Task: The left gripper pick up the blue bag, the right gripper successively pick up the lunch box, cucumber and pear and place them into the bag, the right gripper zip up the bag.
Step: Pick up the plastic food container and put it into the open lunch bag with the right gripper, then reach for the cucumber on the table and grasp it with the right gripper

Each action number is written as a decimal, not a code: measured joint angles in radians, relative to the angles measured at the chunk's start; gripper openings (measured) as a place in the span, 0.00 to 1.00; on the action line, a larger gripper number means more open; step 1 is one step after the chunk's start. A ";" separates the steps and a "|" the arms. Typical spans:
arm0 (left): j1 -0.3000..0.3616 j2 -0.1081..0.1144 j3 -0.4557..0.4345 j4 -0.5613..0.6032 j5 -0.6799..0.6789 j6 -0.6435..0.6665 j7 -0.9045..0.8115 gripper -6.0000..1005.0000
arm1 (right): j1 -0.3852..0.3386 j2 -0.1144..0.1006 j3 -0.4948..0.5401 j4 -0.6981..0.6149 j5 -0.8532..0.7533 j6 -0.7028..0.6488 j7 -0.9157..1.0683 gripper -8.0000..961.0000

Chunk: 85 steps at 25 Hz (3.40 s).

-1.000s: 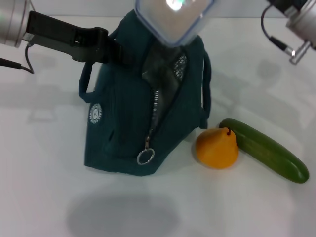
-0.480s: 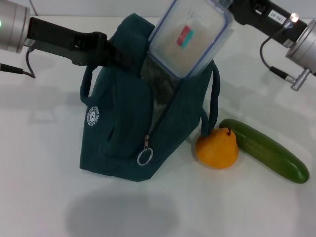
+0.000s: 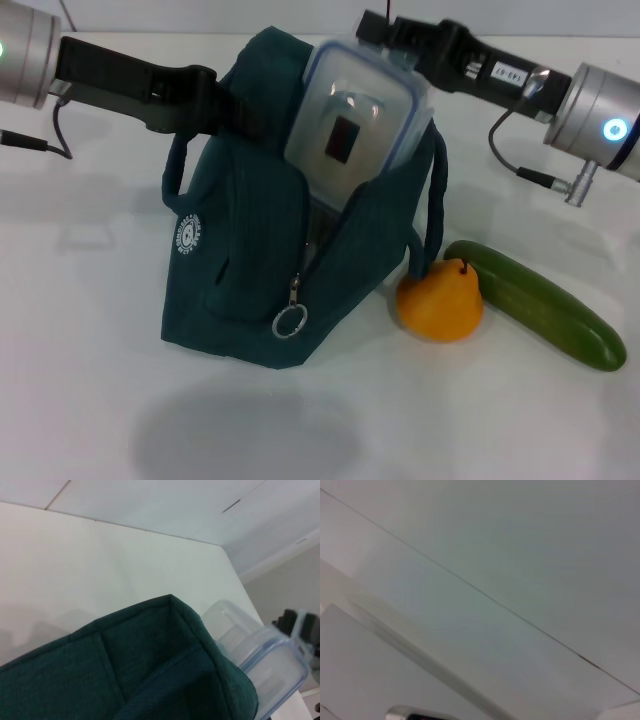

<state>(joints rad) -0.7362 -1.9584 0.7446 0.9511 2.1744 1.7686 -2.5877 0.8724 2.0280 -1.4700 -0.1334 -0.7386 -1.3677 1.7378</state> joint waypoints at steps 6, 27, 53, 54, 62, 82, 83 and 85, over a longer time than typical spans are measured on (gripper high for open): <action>0.008 -0.001 -0.001 0.000 0.000 0.000 0.002 0.05 | -0.024 0.000 -0.044 -0.028 0.003 0.041 0.005 0.19; 0.039 0.012 -0.005 0.013 -0.009 0.001 0.006 0.05 | -0.141 -0.019 -0.167 -0.234 0.049 0.141 -0.046 0.29; 0.084 0.038 -0.001 0.052 -0.042 0.009 -0.007 0.05 | -0.051 -0.238 0.354 -0.873 -1.505 -0.336 0.663 0.90; 0.083 0.038 -0.001 0.051 -0.041 0.009 -0.008 0.05 | -0.046 -0.234 0.356 -0.882 -1.526 -0.349 0.663 0.90; 0.080 0.037 0.001 0.048 -0.040 0.009 -0.009 0.05 | -0.019 -0.114 0.309 -0.943 -1.765 -0.401 0.611 0.88; 0.079 0.033 0.002 0.045 -0.039 0.009 -0.009 0.05 | -0.043 -0.016 0.210 -0.810 -1.772 -0.236 0.512 0.84; 0.079 0.032 0.002 0.046 -0.039 0.009 -0.009 0.05 | -0.043 -0.016 0.204 -0.804 -1.771 -0.230 0.512 0.83; 0.078 0.031 0.002 0.046 -0.039 0.009 -0.009 0.05 | -0.043 -0.014 0.187 -0.792 -1.769 -0.212 0.512 0.83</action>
<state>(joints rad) -0.6579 -1.9270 0.7471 0.9967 2.1355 1.7778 -2.5970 0.8296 2.0137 -1.2827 -0.9253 -2.5077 -1.5799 2.2500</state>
